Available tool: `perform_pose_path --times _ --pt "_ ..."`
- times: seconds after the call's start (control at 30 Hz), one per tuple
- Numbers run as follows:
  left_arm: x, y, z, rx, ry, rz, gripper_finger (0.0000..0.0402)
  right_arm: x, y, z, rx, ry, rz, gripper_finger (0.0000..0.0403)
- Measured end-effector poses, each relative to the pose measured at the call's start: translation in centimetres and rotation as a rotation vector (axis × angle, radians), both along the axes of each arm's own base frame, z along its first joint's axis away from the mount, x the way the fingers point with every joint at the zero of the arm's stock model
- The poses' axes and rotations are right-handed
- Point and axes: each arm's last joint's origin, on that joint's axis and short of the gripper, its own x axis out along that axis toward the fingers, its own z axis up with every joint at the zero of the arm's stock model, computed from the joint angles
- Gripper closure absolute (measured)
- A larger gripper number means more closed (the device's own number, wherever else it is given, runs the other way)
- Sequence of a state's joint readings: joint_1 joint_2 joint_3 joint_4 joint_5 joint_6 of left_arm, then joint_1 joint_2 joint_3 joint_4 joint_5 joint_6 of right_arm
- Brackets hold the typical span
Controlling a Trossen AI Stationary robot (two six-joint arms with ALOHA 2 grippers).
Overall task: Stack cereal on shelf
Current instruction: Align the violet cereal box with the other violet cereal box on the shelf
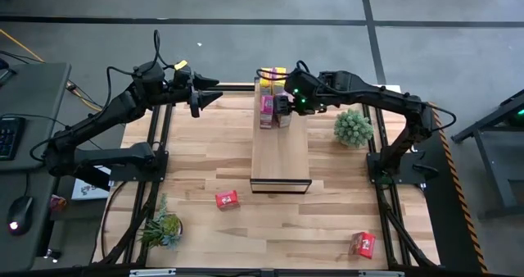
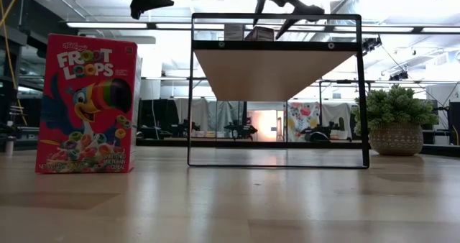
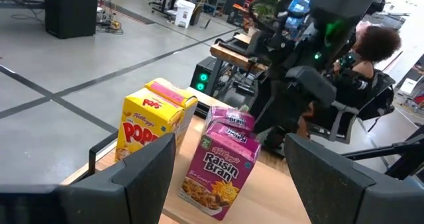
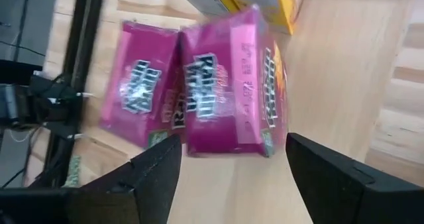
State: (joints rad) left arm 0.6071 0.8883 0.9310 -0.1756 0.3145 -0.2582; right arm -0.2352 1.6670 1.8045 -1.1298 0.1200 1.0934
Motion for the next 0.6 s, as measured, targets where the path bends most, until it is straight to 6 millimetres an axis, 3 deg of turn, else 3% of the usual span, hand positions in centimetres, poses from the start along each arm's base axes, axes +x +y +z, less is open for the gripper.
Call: perform_pose_path --times 0.4,0.5,0.6 --pt "0.0 0.0 0.0 0.0 0.0 0.0 0.0128 -1.3 0.0 4.2 -0.17 -0.022 0.065 0.0146" --pt "0.0 0.0 0.0 0.0 0.0 0.0 0.0128 -2.3 0.1 4.5 -0.224 0.076 0.052 0.0173" --pt "0.0 0.0 0.0 0.0 0.0 0.0 0.0128 -3.3 0.1 3.6 -0.24 0.224 0.03 0.0233"
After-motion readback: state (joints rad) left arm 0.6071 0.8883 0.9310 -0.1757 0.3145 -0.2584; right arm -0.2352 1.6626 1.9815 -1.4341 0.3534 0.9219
